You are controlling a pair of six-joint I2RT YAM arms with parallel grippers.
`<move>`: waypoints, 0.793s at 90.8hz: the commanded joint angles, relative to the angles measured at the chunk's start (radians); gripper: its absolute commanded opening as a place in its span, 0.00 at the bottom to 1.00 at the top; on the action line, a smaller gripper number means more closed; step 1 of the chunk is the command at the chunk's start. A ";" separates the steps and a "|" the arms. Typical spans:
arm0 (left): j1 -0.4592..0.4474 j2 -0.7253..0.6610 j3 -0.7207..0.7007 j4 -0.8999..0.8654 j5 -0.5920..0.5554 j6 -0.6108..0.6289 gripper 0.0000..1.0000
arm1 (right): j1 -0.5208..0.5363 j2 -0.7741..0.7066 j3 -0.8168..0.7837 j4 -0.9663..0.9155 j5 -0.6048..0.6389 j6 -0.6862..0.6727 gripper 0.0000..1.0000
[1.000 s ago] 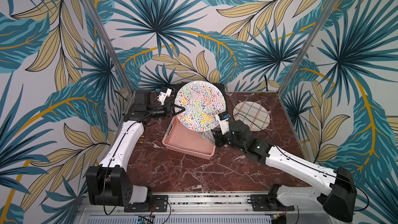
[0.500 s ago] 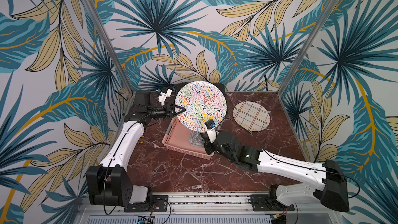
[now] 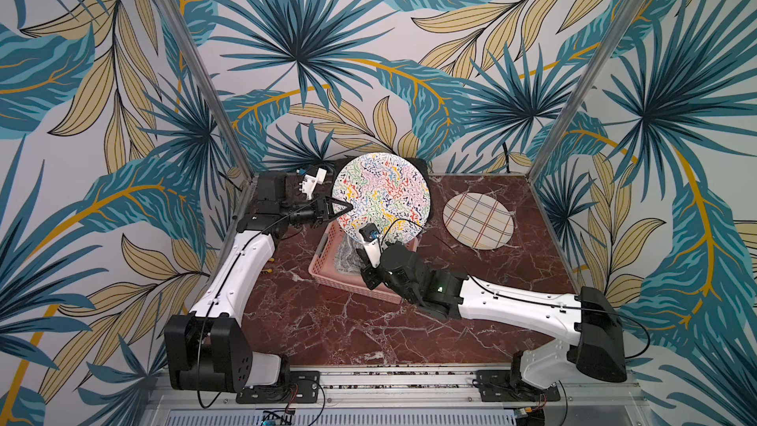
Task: Wipe the wet plate dry
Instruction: Wipe the plate with towel.
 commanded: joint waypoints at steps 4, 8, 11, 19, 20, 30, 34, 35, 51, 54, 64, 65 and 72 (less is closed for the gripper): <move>-0.002 0.007 -0.026 0.010 -0.040 0.079 0.00 | -0.004 0.023 0.127 0.179 0.088 -0.053 0.00; -0.002 0.005 -0.028 0.009 -0.040 0.082 0.00 | -0.003 0.043 0.151 0.176 0.097 -0.063 0.00; -0.002 0.003 -0.028 0.007 -0.040 0.084 0.00 | -0.004 0.060 0.172 0.175 0.105 -0.070 0.00; -0.001 -0.003 -0.028 0.002 -0.040 0.087 0.00 | -0.005 0.099 0.226 0.174 0.112 -0.092 0.00; -0.001 -0.003 -0.029 0.003 -0.041 0.087 0.00 | -0.005 0.104 0.232 0.175 0.111 -0.094 0.00; -0.002 -0.012 -0.037 0.003 -0.057 0.097 0.00 | -0.006 0.133 0.292 0.164 0.083 -0.108 0.00; -0.002 -0.016 -0.041 0.002 -0.064 0.102 0.00 | -0.005 0.131 0.305 0.159 0.058 -0.103 0.00; -0.002 -0.017 -0.041 0.001 -0.065 0.103 0.00 | -0.005 0.130 0.306 0.159 0.049 -0.101 0.00; 0.000 -0.024 -0.035 -0.005 -0.085 0.117 0.00 | -0.006 0.042 0.245 0.159 -0.103 -0.046 0.00; -0.001 -0.024 -0.034 -0.005 -0.091 0.118 0.00 | -0.005 0.014 0.211 0.171 -0.133 -0.038 0.00; -0.001 -0.040 -0.035 -0.004 -0.112 0.137 0.00 | -0.006 -0.098 0.109 0.188 -0.184 -0.001 0.00; 0.000 -0.041 -0.036 -0.004 -0.113 0.139 0.00 | -0.006 -0.111 0.100 0.185 -0.184 0.004 0.00; -0.001 -0.048 -0.034 -0.003 -0.115 0.147 0.00 | -0.005 -0.181 0.037 0.161 -0.145 0.037 0.00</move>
